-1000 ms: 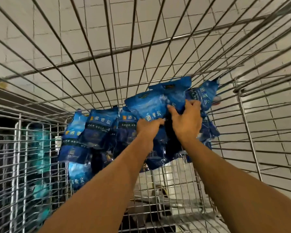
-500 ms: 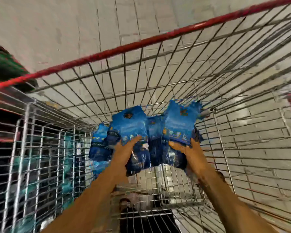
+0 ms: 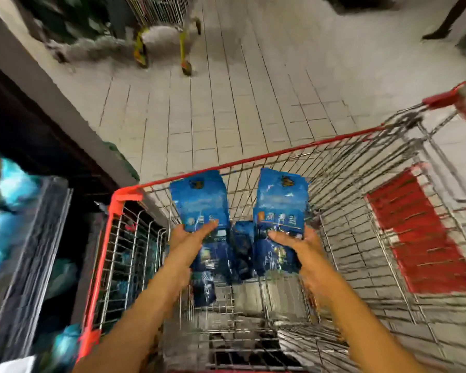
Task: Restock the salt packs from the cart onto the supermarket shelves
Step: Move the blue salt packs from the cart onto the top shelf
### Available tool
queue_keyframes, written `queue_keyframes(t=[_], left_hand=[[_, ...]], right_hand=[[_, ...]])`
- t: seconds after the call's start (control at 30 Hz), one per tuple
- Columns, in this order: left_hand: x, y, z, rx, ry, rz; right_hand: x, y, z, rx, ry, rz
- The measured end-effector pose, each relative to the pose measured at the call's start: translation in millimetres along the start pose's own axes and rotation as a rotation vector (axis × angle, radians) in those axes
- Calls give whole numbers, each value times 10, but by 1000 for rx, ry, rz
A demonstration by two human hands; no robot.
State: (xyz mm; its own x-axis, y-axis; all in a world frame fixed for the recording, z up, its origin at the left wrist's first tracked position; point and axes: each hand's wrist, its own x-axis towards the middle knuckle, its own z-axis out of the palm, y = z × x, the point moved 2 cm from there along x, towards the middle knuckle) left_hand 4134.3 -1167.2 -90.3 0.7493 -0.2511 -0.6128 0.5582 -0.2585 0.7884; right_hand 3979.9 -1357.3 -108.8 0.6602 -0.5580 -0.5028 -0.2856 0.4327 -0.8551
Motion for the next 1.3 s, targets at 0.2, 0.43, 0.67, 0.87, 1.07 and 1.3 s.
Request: queue_keyframes(t=[0.2,0.43,0.67,0.87,1.07,1.3], left_hand=[[-618,596,-374,-169,17,82],[-1492,1135,-954,-220,222,399],[-2514,1260,-1842,-284,656,600],[-3698,1339,-2398,-266,890,747],[-4760,1496,-2896,-254,1090,910],[-5309,2040,-3595,-360,1119,963]], right_hand=[[-435,-644,257,-59,-69,-137],[-708,-1424,1063,-110,-395,-324],[-1332,-1765,2165,-90,-821,-510],[-2195,-1870,3064,-83,-1141,-568],[-3271,-2063,3863,17,-1404,-588],[-4090,-2602,4693,86,-1570,-527]])
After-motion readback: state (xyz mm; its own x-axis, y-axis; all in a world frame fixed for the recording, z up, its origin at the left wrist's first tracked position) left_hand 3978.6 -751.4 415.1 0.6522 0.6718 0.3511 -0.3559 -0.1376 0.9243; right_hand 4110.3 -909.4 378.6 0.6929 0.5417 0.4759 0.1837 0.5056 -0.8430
